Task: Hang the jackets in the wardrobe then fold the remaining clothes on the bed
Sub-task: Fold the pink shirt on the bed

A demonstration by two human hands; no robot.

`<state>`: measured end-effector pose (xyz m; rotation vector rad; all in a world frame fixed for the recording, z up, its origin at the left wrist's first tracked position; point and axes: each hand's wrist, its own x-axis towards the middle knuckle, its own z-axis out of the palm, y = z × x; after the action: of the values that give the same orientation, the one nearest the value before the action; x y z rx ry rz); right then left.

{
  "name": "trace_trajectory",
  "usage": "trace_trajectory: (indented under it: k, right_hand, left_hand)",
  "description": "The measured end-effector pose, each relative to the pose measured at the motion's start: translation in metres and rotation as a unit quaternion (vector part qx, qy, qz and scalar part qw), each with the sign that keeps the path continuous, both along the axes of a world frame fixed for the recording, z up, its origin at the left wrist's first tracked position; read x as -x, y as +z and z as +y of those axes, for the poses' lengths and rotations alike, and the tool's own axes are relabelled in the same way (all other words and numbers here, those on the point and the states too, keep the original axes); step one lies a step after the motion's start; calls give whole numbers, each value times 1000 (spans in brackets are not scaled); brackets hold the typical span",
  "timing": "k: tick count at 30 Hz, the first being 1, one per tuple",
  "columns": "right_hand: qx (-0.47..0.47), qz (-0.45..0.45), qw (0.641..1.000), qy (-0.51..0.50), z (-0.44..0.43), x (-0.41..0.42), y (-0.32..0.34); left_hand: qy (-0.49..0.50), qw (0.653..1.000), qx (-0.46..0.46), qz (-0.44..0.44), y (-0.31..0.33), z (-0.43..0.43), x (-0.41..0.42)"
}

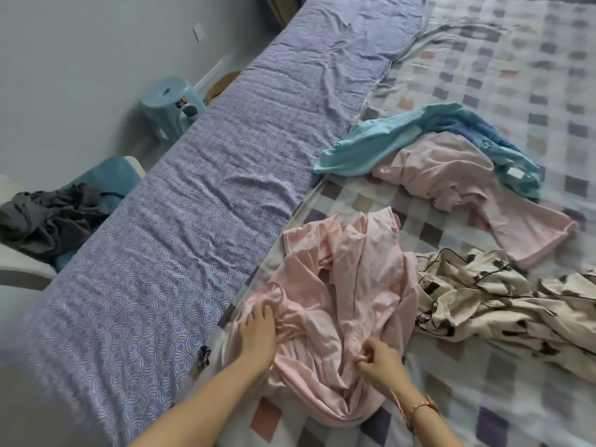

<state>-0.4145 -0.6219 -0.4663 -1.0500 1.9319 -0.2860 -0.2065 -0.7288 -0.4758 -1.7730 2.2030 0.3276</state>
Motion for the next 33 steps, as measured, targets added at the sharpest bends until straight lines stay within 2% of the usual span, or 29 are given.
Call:
trace_trajectory:
  k: [1, 3, 4, 5, 6, 8, 10, 13, 15, 17, 18, 20, 21, 23, 25, 26, 27, 29, 31, 33]
  right_hand:
    - [14, 6, 1000, 15, -4, 0, 7]
    - [41, 7, 999, 28, -9, 7, 26]
    - [60, -9, 998, 30, -13, 7, 38]
    - [89, -29, 995, 22, -18, 11, 53]
    - [111, -54, 992, 13, -24, 13, 70]
    - [135, -114, 984, 17, -33, 16, 106]
    - [124, -167, 977, 54, -37, 16, 137]
    - [111, -190, 971, 97, -40, 23, 190]
    - [110, -181, 967, 139, -34, 30, 234]
    - [113, -125, 961, 217, -29, 33, 268]
    - [135, -82, 957, 245, -26, 33, 286]
    - [184, 10, 947, 262, -23, 37, 314]
    - [216, 65, 939, 260, -23, 40, 323]
    - [276, 193, 918, 212, -23, 50, 338]
    - [337, 325, 871, 149, -25, 70, 344]
    - [358, 359, 854, 111, -26, 78, 346]
    - [361, 372, 851, 80, -27, 85, 353]
    - [375, 350, 858, 34, -33, 95, 367]
    - [385, 314, 868, -18, -35, 102, 387]
    - [395, 285, 873, -39, -45, 108, 399]
  left_hand:
    - [-38, 999, 21, 9, 2, -5, -3]
    - [-183, 977, 41, 105, 3, 1, -2]
    - [-238, 953, 21, 187, 8, 11, 0]
    - [-267, 928, -37, 257, 22, 21, 11]
    - [-269, 905, -89, 318, 37, 31, 22]
    - [-193, 876, -151, 416, 56, 48, 40]
    - [-122, 869, -108, 467, 70, 52, 50]
    - [-163, 877, 46, 450, 96, 35, 56]
    - [-181, 875, 60, 444, 130, 20, 57]
    - [-202, 876, 65, 433, 155, 2, 56]
    - [-218, 864, 73, 448, 167, -7, 57]
    - [-290, 848, 65, 439, 189, -19, 51]
    - [-311, 845, 30, 434, 202, -22, 51]
    - [-304, 826, -59, 470, 224, -17, 51]
    - [-282, 805, -95, 514, 255, -14, 57]
    - [-256, 797, -89, 540, 270, -18, 62]
    - [-232, 789, -71, 564, 291, -23, 68]
    - [-234, 795, -2, 560, 334, -35, 79]
    - [-268, 818, 76, 503, 381, -44, 85]
    - [-292, 851, 182, 397, 418, -59, 92]
